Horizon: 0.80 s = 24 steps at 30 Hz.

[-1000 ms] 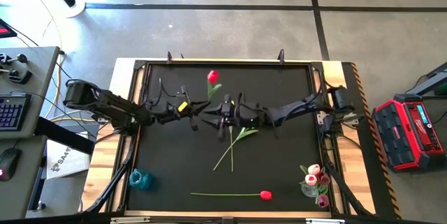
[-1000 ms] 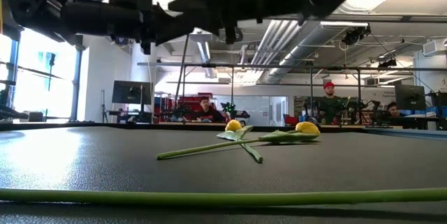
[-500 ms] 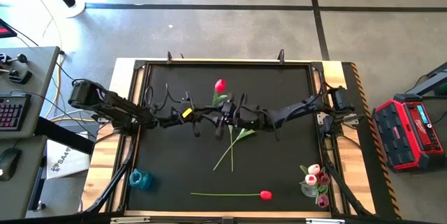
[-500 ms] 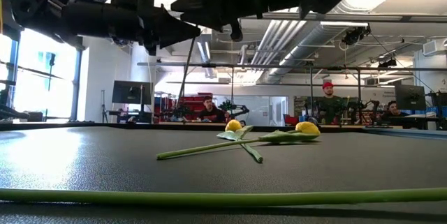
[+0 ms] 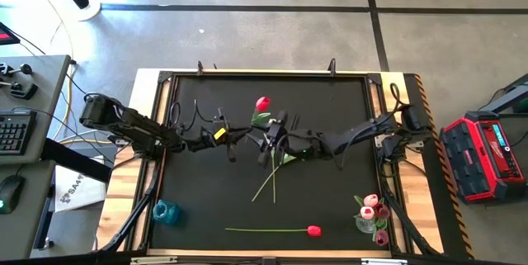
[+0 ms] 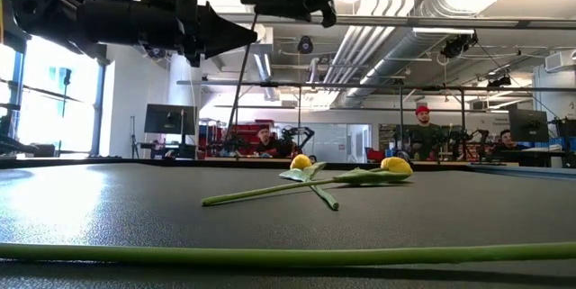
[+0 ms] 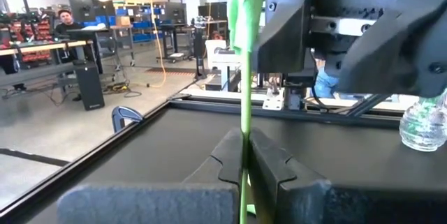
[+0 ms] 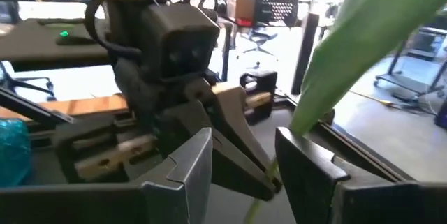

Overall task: Sort flowers into vase by color
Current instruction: Put the top red flower into the blue vase

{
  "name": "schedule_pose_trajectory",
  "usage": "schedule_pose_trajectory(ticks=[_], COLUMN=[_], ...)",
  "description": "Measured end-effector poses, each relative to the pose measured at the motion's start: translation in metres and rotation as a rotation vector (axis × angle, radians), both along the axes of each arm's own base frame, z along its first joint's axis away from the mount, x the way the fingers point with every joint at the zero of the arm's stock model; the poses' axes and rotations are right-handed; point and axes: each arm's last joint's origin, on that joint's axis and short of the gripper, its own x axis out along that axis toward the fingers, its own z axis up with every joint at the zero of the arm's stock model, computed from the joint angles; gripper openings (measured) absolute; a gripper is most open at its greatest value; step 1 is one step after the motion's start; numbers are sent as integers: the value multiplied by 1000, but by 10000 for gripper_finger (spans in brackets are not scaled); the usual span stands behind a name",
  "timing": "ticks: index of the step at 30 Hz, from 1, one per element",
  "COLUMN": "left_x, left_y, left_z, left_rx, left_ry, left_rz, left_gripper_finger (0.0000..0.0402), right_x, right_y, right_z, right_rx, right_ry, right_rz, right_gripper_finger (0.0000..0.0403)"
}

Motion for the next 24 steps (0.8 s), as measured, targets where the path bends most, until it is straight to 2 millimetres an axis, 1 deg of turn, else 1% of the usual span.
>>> schedule_pose_trajectory(ticks=[5, 9, 11, 13, 16, 21, 24], left_x=[0, 0, 0, 0, 0, 0, 0], left_y=[-2, -2, -2, -2, -3, -5, -5], left_z=[1, 1, 1, 1, 0, 0, 0], left_rx=[0, 0, 0, 1, 4, 55, 55], left_ry=[-6, -6, -6, -6, -4, 8, 7], left_rz=[-13, -16, -15, -15, -21, -106, -109], left_gripper_finger=[0, 0, 0, 0, 0, 0, 0], right_x=[-3, -12, -16, -17, -16, -16, -16], right_y=[2, 4, 4, 3, 2, 1, 1], right_z=[-2, 11, 14, 13, 13, 12, 12], right_rx=[12, 18, 10, 0, 8, 14, 21], right_ry=[59, 65, 74, 90, 90, 101, 98], right_rz=[44, 51, 11, -21, -1, 17, 20], right_gripper_finger=[146, 146, 146, 146, 146, 146, 140])
